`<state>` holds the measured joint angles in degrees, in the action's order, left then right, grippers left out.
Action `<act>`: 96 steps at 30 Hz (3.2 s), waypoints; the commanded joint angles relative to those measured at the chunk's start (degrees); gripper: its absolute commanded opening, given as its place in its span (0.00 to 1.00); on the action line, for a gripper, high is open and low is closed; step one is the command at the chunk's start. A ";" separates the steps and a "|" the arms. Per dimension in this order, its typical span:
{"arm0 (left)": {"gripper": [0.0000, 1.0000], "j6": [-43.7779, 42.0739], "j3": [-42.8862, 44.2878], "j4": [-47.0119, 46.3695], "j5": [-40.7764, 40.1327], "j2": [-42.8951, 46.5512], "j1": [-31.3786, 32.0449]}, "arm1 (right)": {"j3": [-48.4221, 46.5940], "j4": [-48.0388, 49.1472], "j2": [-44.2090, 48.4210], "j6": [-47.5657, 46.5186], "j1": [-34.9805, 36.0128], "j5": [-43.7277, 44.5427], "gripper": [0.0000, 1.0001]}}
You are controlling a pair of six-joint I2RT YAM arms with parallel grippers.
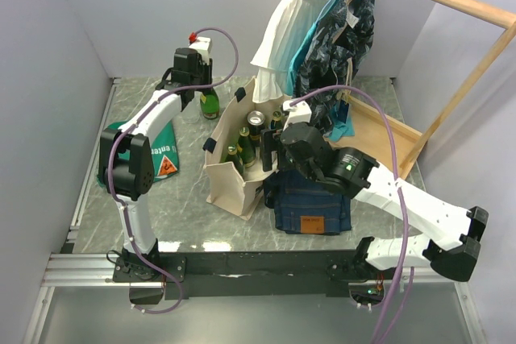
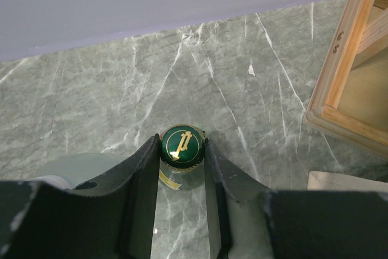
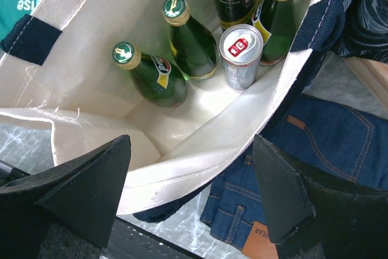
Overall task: Take the beverage out of the canvas bag
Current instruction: Place the drink at the center of the board, then take out the drink from the canvas bag.
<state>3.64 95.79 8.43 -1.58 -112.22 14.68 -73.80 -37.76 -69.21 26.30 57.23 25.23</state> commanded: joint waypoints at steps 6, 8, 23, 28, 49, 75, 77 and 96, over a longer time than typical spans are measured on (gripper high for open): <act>0.48 0.23 2.56 -7.02 -0.53 4.38 -0.17 | 1.02 1.02 3.12 1.20 0.25 0.69 0.87; 0.53 0.32 2.65 -6.76 0.00 4.65 -0.09 | 1.46 1.20 3.38 1.20 0.25 0.87 0.87; 0.81 3.21 4.31 -0.70 -0.35 8.42 0.00 | 2.26 2.43 4.96 0.15 0.25 0.61 0.88; 0.99 4.09 4.32 2.99 0.00 13.16 0.00 | 2.87 3.39 4.87 -0.55 0.25 -0.45 0.88; 0.96 12.18 8.80 13.81 13.79 25.47 -0.09 | 6.12 4.45 7.95 -2.66 0.25 -0.27 0.89; 0.97 5.15 -12.01 9.69 3.77 34.25 23.99 | 8.93 2.51 5.58 -4.60 0.51 -5.90 0.88; 0.97 6.20 -15.87 8.62 4.22 36.45 24.08 | 9.11 2.17 5.66 -4.86 0.69 -6.77 0.88; 0.92 8.93 -27.85 12.83 5.54 43.50 26.98 | 9.03 -3.72 4.52 -6.71 4.99 -11.61 0.89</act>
<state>11.92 67.68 20.84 2.15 -69.93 40.77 -65.12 -39.88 -64.01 20.27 60.80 15.29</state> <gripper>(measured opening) 0.951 0.886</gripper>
